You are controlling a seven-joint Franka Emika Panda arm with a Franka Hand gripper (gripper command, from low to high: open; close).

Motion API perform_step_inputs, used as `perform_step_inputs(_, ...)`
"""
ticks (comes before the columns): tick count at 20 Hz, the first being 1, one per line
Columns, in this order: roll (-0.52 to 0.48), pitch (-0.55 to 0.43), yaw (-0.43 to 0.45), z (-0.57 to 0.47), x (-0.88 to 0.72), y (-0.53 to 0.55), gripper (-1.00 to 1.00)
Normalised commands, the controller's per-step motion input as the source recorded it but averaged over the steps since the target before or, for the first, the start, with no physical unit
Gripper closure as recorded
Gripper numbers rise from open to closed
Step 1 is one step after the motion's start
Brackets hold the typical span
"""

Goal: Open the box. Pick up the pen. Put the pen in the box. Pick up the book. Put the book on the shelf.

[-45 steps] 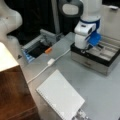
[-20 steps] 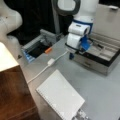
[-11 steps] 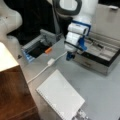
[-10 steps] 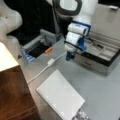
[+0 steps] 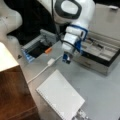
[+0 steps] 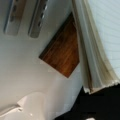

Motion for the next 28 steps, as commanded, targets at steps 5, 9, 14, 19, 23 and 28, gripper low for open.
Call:
perform_step_inputs(5, -0.325, -0.036, -0.039, -0.10, 0.06, 0.12, -1.00)
perform_step_inputs(9, -0.623, -0.082, -0.078, -0.13, 0.08, 0.14, -1.00)
perform_step_inputs(14, -0.680, -0.064, -0.073, -0.21, 0.12, 0.19, -1.00)
perform_step_inputs(19, -0.502, -0.030, -0.056, -0.18, 0.18, 0.14, -1.00)
perform_step_inputs(23, -0.437, -0.046, -0.046, -0.11, 0.22, 0.06, -1.00)
perform_step_inputs(28, -0.440, -0.032, -0.029, -0.10, 0.22, 0.06, -1.00)
